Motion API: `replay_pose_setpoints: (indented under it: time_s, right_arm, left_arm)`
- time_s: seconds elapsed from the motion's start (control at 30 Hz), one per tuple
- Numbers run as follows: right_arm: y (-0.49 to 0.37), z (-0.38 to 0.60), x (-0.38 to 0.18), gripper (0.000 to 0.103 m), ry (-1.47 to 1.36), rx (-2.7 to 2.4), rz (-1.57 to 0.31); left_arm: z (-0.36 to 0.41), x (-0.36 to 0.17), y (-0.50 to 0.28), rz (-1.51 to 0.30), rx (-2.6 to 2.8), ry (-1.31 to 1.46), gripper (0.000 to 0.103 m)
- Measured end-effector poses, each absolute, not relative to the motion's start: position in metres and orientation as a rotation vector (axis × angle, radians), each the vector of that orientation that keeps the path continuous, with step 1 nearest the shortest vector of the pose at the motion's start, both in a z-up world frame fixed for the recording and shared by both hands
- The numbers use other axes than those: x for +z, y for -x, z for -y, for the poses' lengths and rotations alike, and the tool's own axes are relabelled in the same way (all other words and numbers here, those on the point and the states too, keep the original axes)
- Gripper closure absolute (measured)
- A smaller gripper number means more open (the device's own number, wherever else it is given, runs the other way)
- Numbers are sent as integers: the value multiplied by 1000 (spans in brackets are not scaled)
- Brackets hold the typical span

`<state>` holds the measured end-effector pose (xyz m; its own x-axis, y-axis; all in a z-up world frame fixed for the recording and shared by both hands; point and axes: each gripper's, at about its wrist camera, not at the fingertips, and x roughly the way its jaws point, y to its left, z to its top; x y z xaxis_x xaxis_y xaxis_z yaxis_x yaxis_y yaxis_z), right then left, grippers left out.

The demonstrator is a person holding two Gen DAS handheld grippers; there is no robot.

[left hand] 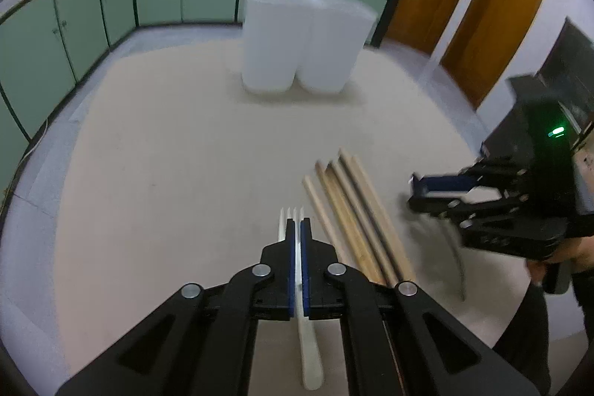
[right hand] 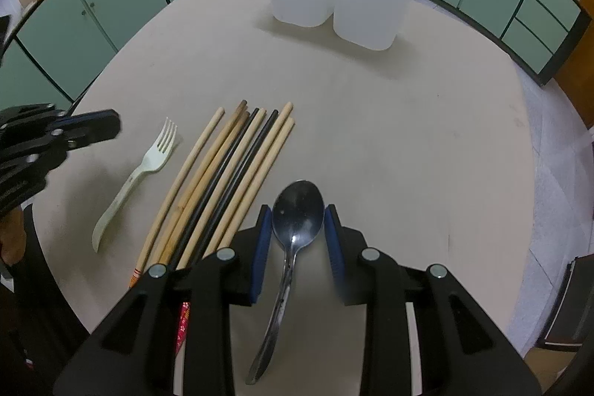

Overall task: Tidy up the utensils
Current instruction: 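Close the left tool on the white fork while the right tool closes on the spoon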

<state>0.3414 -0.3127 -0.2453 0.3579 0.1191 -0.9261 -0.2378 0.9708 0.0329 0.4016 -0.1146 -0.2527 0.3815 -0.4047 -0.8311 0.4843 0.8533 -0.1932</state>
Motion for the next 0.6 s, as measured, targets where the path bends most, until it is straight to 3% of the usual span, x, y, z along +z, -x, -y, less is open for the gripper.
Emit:
replay_pose_setpoints:
  time_s: [0.07,0.33,0.47,0.6]
  right_arm:
    - [-342,314,-246,75,106,229,-1186]
    - [-345,316,-248,75,97,230,-1190]
    - [-347,315,-252,75,104,229,-1198]
    - [-349,313,-254,75,106,230,-1199]
  left_arm:
    - [122,-265,-420,-1084,-570,-90,87]
    - [132,-288,-444,-1151,-582,-124,85]
    - [133,-281,-444,-1134,-591,-144,60]
    - [134,-278,-445,-1135,-625,-149,60]
